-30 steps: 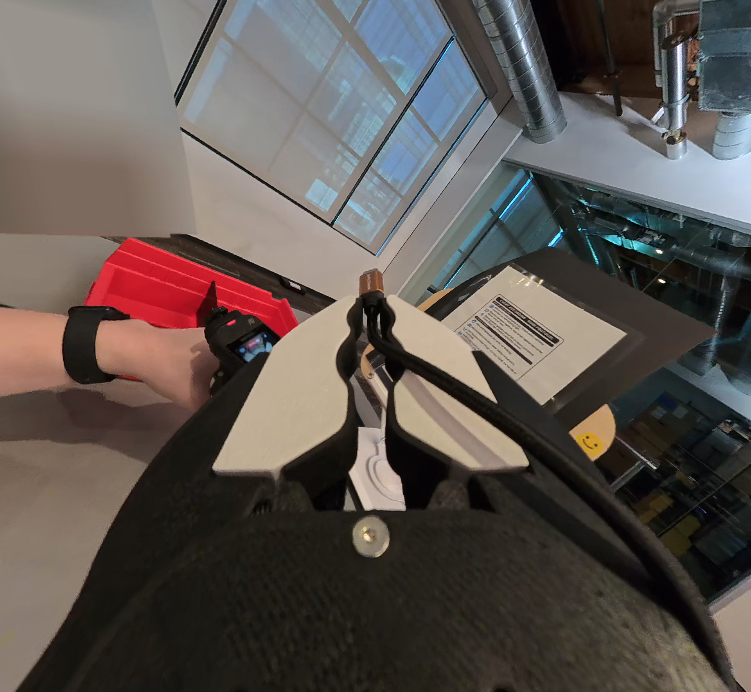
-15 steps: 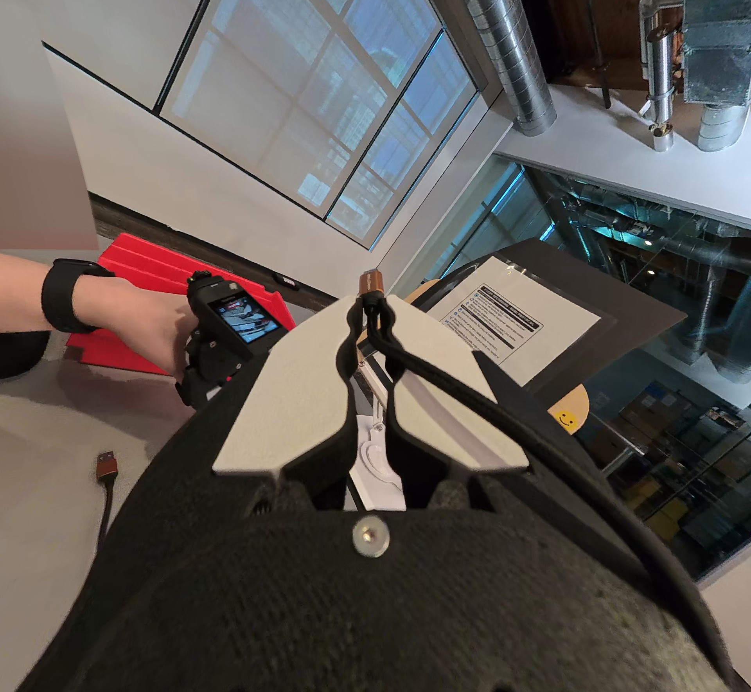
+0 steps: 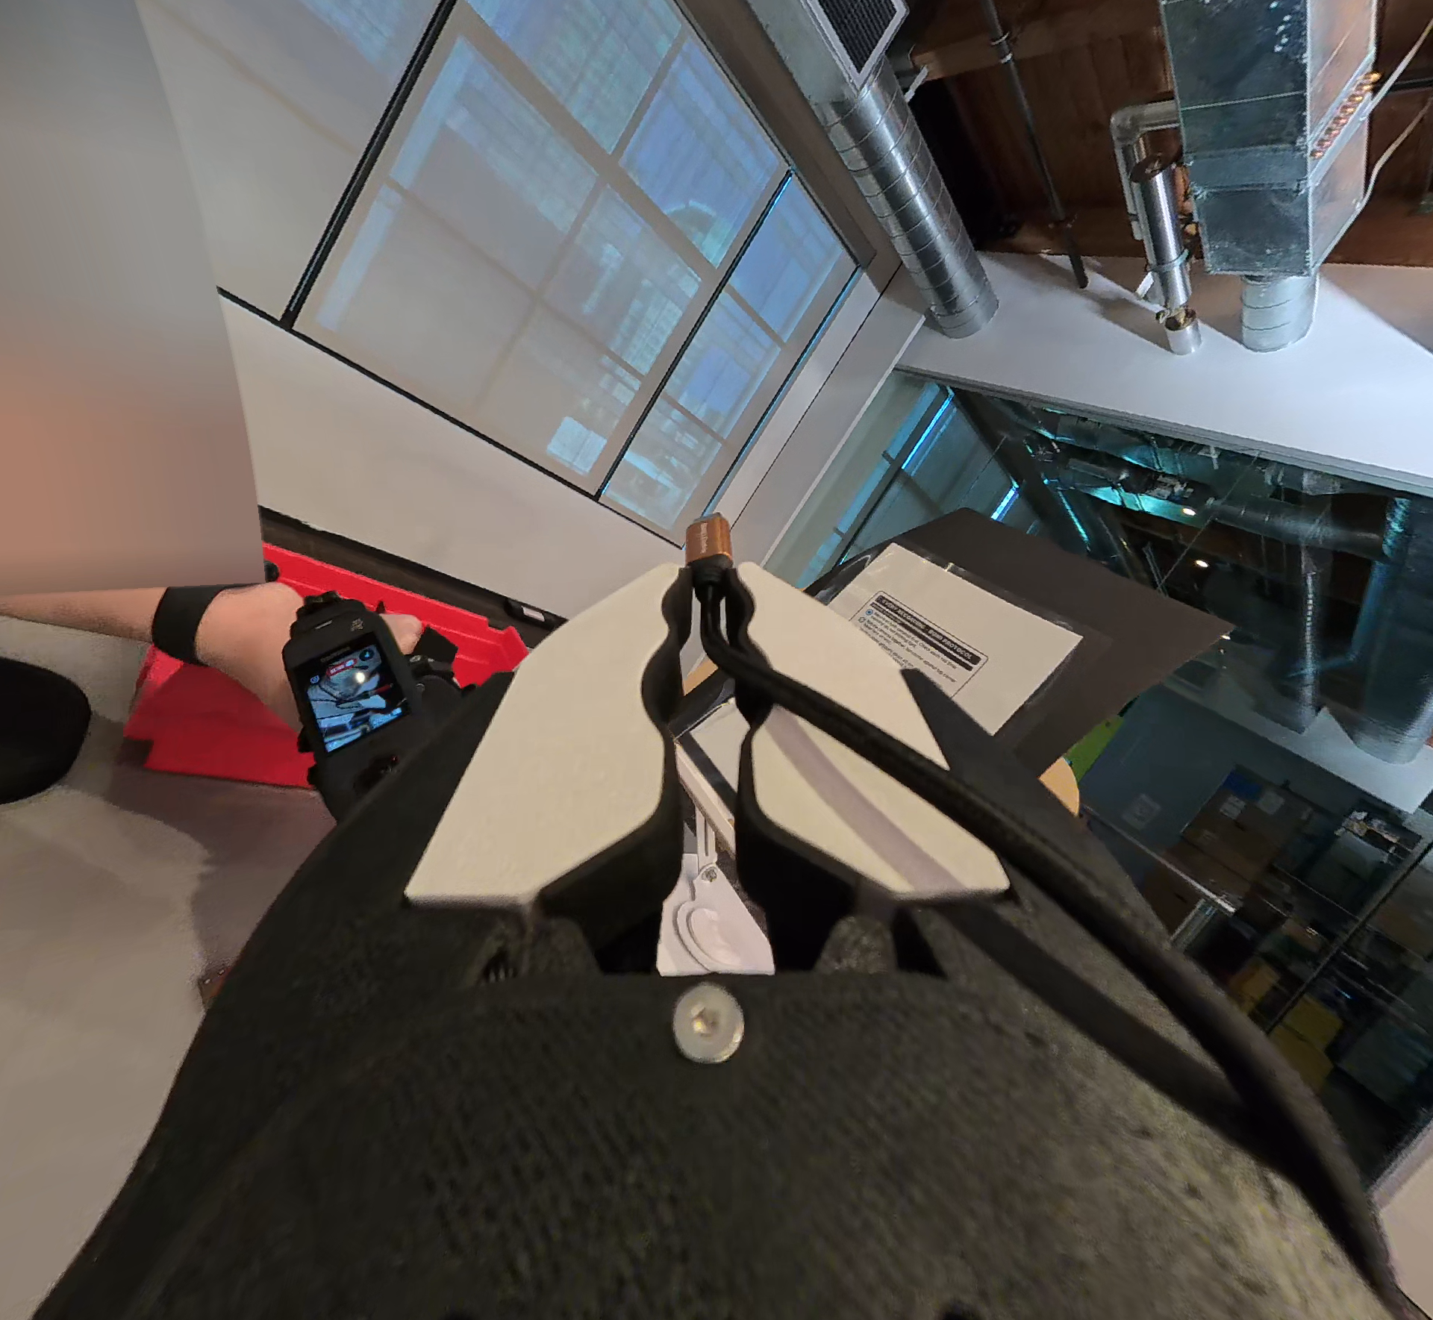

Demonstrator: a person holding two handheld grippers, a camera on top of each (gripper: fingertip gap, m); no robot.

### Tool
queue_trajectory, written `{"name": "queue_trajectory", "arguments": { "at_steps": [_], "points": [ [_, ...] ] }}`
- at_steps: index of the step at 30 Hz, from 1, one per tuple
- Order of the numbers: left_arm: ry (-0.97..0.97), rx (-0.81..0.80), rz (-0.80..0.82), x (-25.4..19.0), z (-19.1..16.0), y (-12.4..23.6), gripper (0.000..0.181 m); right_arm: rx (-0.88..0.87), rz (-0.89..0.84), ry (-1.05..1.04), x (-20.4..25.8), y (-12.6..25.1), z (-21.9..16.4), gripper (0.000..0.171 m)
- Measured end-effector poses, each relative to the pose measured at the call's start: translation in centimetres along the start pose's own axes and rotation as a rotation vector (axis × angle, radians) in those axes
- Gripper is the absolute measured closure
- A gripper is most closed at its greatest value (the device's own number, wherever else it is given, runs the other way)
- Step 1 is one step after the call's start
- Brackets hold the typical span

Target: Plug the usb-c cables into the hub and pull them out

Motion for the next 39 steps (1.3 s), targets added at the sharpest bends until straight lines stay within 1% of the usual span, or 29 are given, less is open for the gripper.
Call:
{"name": "queue_trajectory", "arguments": {
  "at_steps": [6,10,13,16,18,20,24,26,30,35,39],
  "points": [
    [-0.141,0.010,0.073,2.8,0.2,1.1,0.172,-0.011,-0.001,-0.007,-0.1,0.1,0.0,0.162],
    [-0.183,-0.033,0.124,5.2,1.3,2.7,0.172,-0.005,0.001,-0.003,-0.1,0.1,-0.1,0.162],
    [-0.250,-0.061,0.233,7.5,2.0,4.4,0.171,0.000,-0.007,-0.007,-0.2,0.2,-0.1,0.162],
    [-0.257,-0.101,0.352,9.5,2.8,6.3,0.170,0.032,-0.029,-0.045,-0.7,0.1,-0.7,0.163],
    [-0.252,-0.127,0.446,10.8,3.3,7.2,0.170,0.072,-0.052,-0.108,-1.2,-0.1,-1.3,0.163],
    [-0.239,-0.152,0.523,12.0,3.6,8.1,0.170,0.121,-0.040,-0.199,-1.1,-0.9,-2.2,0.163],
    [-0.232,-0.166,0.619,14.1,3.5,9.3,0.171,0.202,-0.110,-0.313,-1.4,-2.9,-3.8,0.163],
    [-0.222,-0.170,0.653,15.3,3.4,10.0,0.171,0.187,-0.129,-0.339,-1.2,-4.1,-3.7,0.163],
    [-0.199,-0.193,0.719,17.7,3.7,12.1,0.170,0.112,-0.237,-0.368,-1.0,-6.2,-2.2,0.163],
    [-0.183,-0.227,0.796,19.8,4.4,14.6,0.170,-0.058,-0.382,-0.358,-0.2,-7.2,0.3,0.163],
    [-0.188,-0.244,0.831,20.4,5.0,16.2,0.171,-0.134,-0.409,-0.387,0.7,-8.1,0.3,0.163]
  ]
}}
Point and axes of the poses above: each gripper's, where its closed fingertips meet, y back along the fingers, z out of its top, x = y × z across the jaws, the point moved 1 cm from there along y, back along the fingers, and after that the axes turned 8 degrees about z, right-handed, at the moved point
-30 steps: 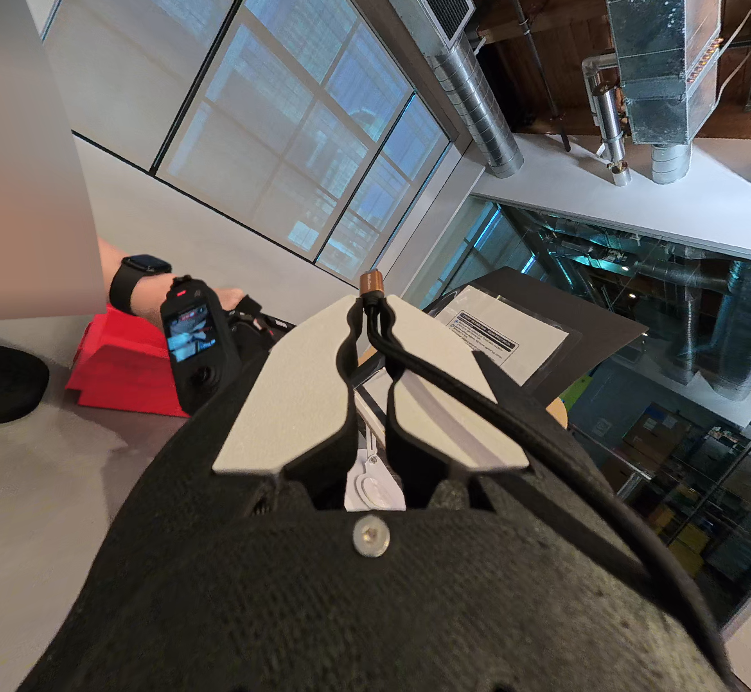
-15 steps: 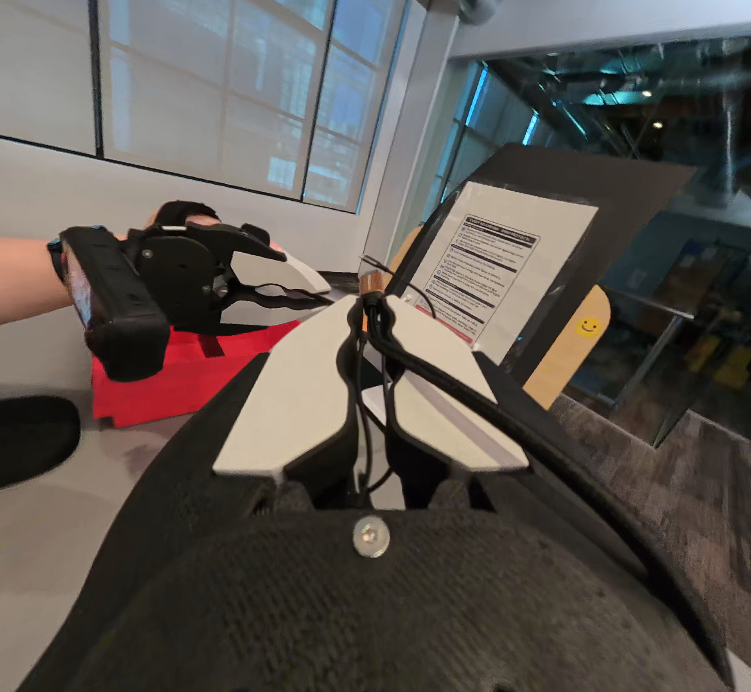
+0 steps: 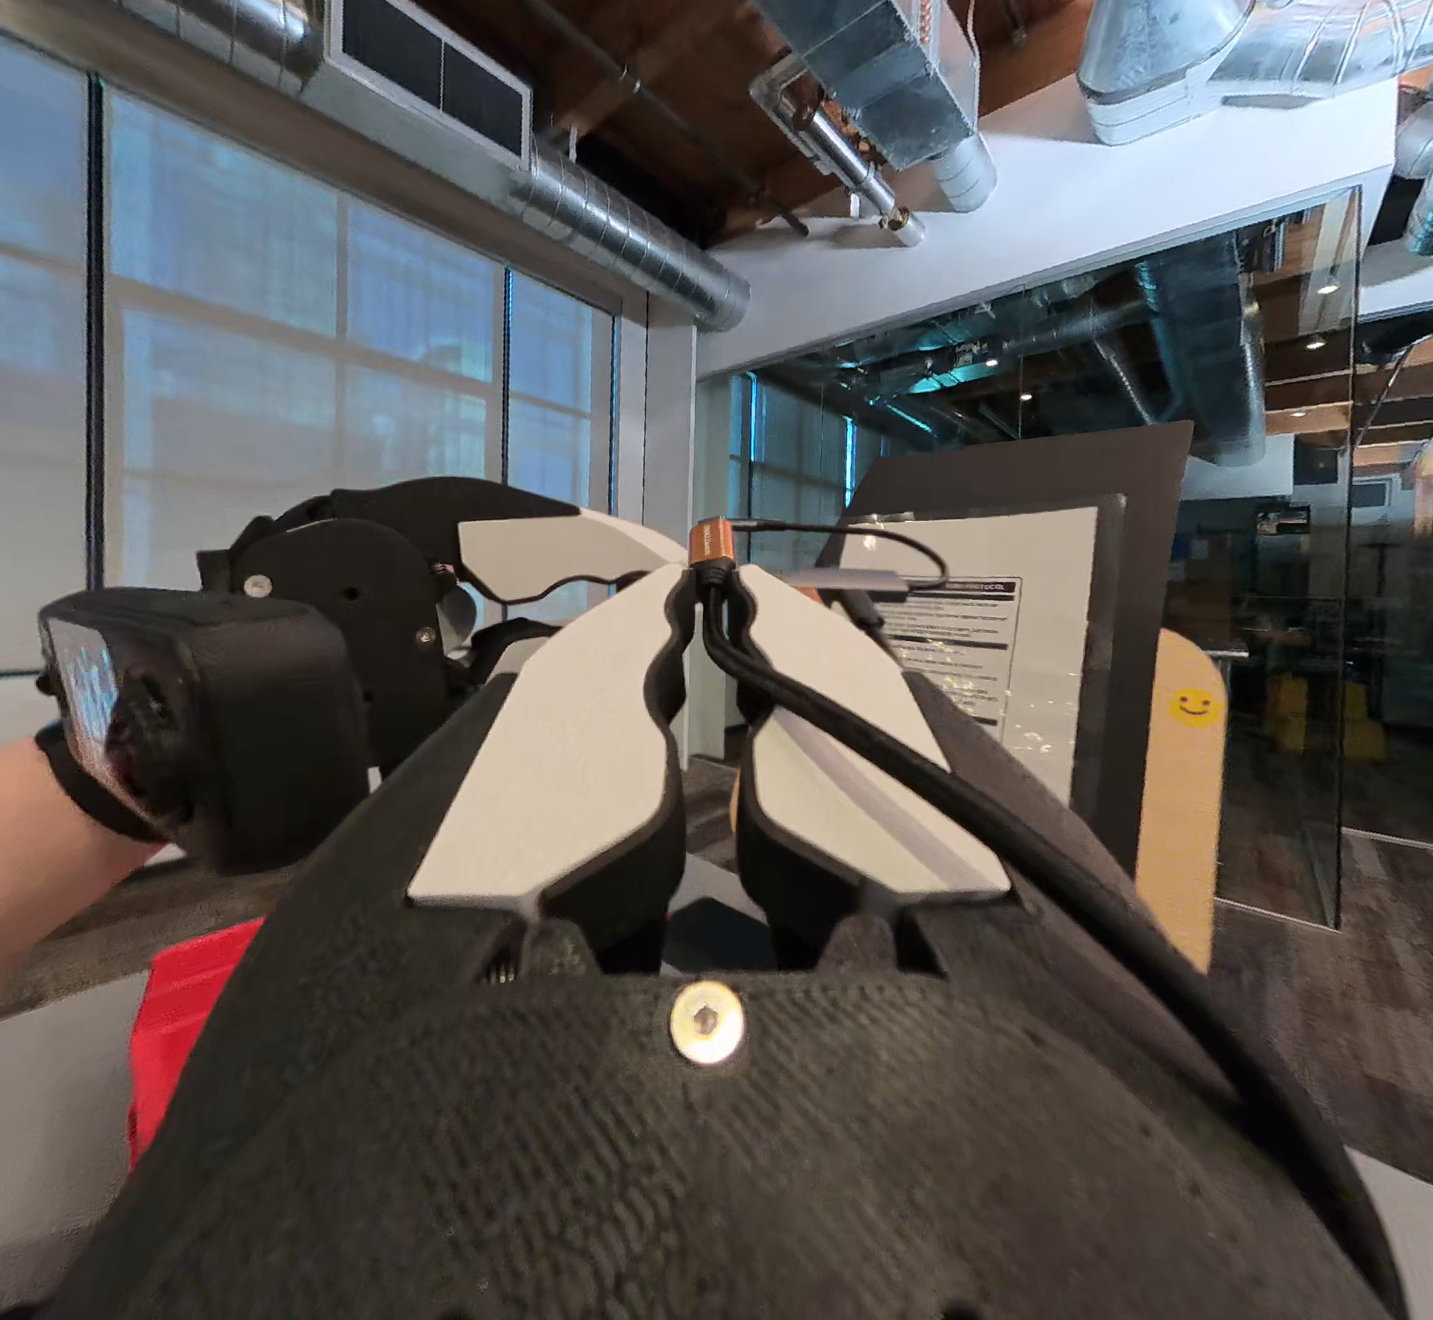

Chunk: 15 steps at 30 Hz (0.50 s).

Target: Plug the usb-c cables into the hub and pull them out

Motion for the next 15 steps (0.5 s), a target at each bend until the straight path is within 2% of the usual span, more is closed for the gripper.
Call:
{"name": "queue_trajectory", "arguments": {
  "at_steps": [5,15],
  "points": [
    [-0.045,-0.018,0.033,1.1,1.0,0.4,0.171,-0.052,0.019,-0.152,0.8,-0.5,-1.1,0.163],
    [-0.091,-0.068,0.068,2.0,4.2,1.6,0.170,-0.104,-0.086,-0.150,-1.0,0.2,-1.6,0.163]
  ]
}}
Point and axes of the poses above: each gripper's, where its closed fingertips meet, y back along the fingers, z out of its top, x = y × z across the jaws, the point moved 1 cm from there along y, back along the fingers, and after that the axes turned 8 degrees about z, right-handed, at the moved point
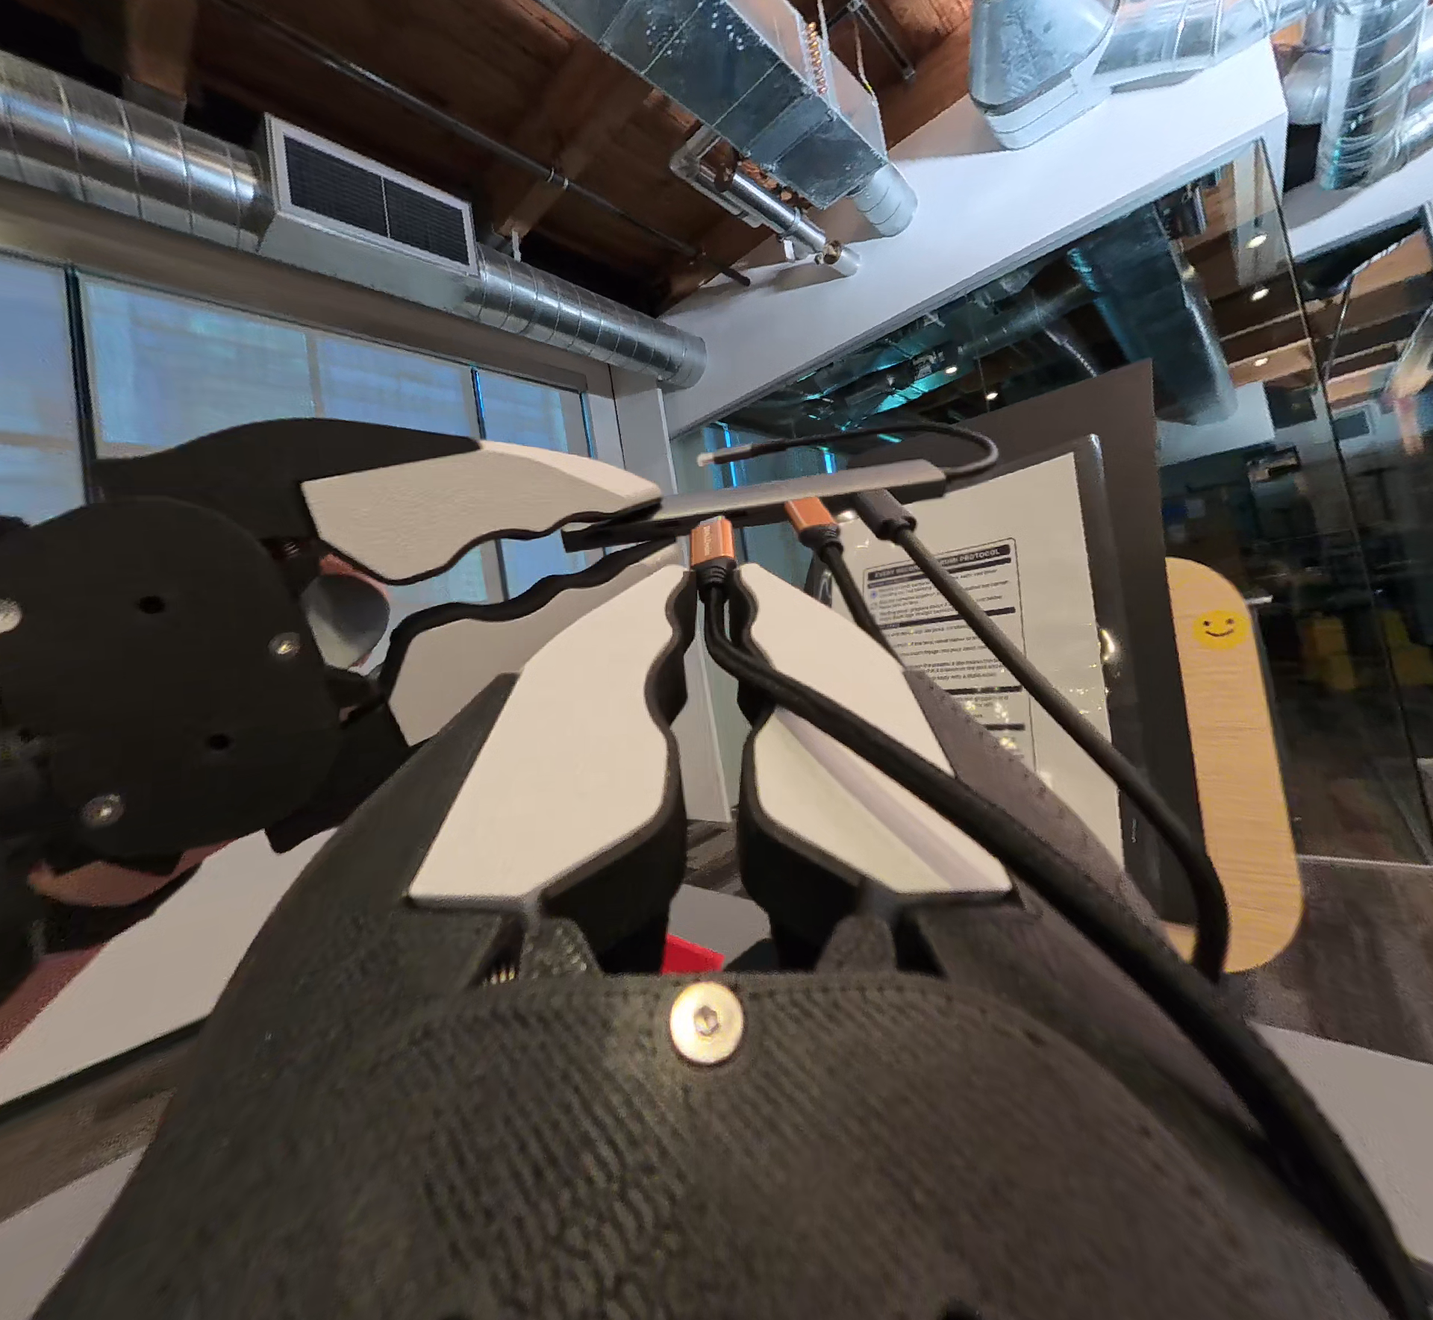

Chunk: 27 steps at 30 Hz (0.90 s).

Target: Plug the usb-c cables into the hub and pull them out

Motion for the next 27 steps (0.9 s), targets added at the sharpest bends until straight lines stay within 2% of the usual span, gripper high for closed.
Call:
{"name": "queue_trajectory", "arguments": {
  "at_steps": [11,27],
  "points": [
    [-0.024,-0.026,0.012,0.3,2.0,0.1,0.171,-0.039,-0.029,-0.027,-1.1,0.4,0.6,0.164],
    [-0.006,-0.028,0.032,0.9,2.2,0.3,0.171,-0.068,-0.002,-0.107,-1.2,0.5,0.9,0.163]
  ]
}}
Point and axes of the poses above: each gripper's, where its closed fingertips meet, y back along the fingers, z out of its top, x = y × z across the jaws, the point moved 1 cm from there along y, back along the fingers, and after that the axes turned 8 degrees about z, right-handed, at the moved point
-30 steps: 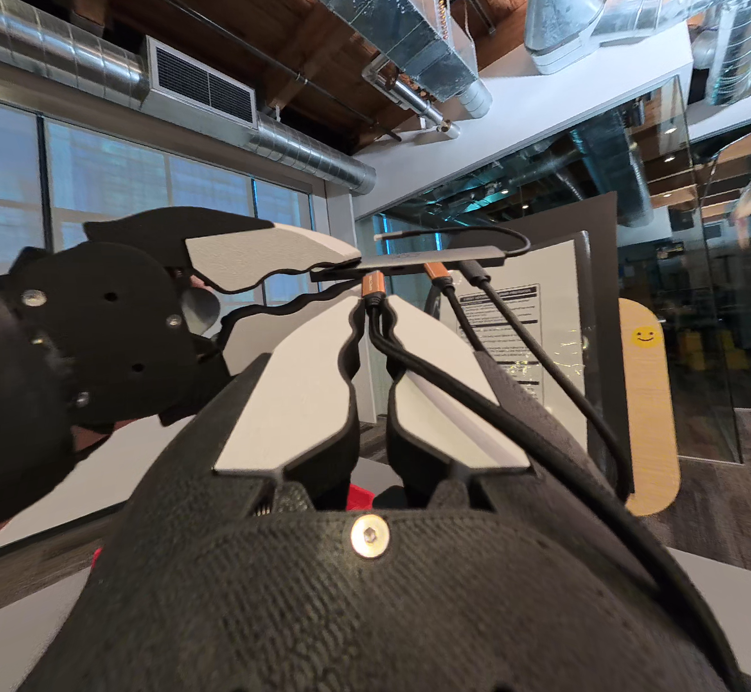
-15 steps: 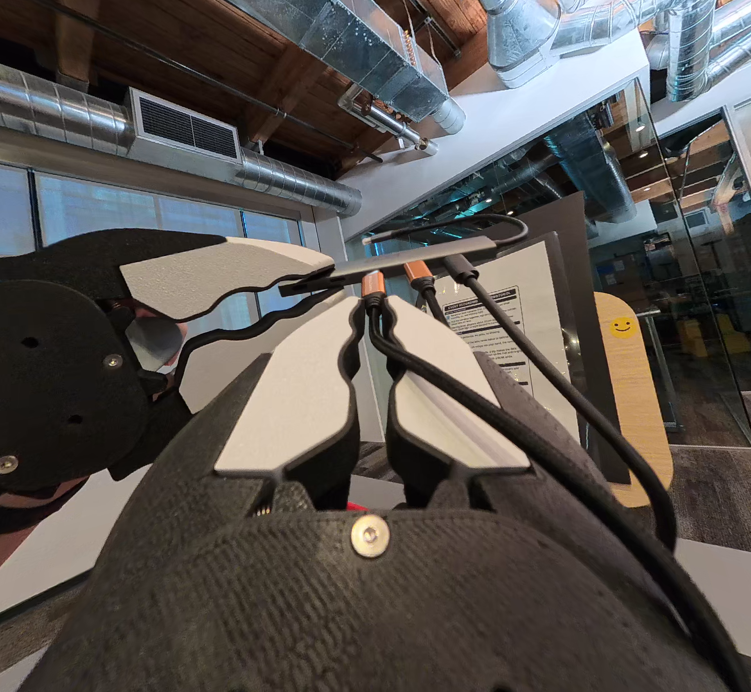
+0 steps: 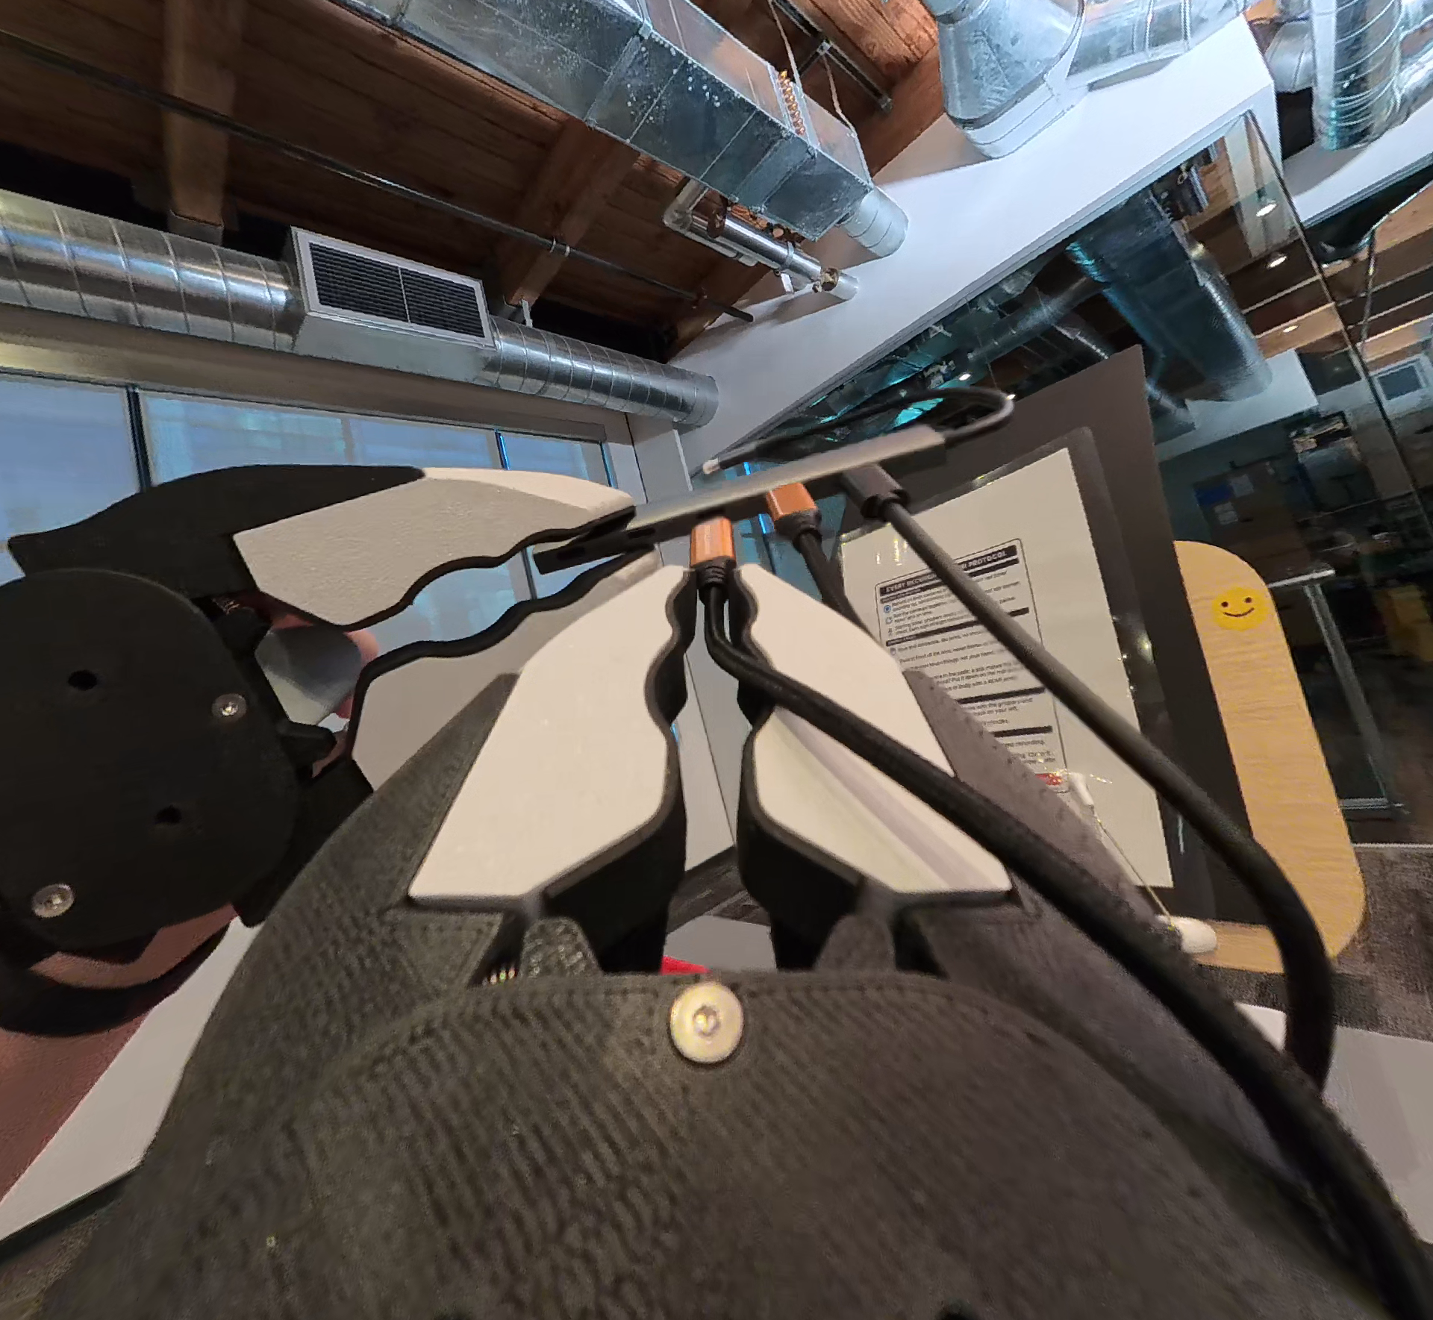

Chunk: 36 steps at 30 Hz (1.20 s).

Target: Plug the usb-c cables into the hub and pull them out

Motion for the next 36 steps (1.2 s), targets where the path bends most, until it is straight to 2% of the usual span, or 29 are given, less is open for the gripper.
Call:
{"name": "queue_trajectory", "arguments": {
  "at_steps": [16,26,36],
  "points": [
    [-0.033,-0.019,0.009,-0.1,0.5,0.1,0.171,-0.030,0.024,-0.055,-0.2,0.0,0.1,0.163],
    [-0.110,-0.084,0.017,0.7,1.3,0.8,0.172,-0.111,0.079,0.102,0.5,0.3,1.7,0.164],
    [-0.248,-0.125,0.108,2.8,2.2,1.4,0.172,-0.167,0.142,0.102,1.5,0.6,3.1,0.164]
  ]
}}
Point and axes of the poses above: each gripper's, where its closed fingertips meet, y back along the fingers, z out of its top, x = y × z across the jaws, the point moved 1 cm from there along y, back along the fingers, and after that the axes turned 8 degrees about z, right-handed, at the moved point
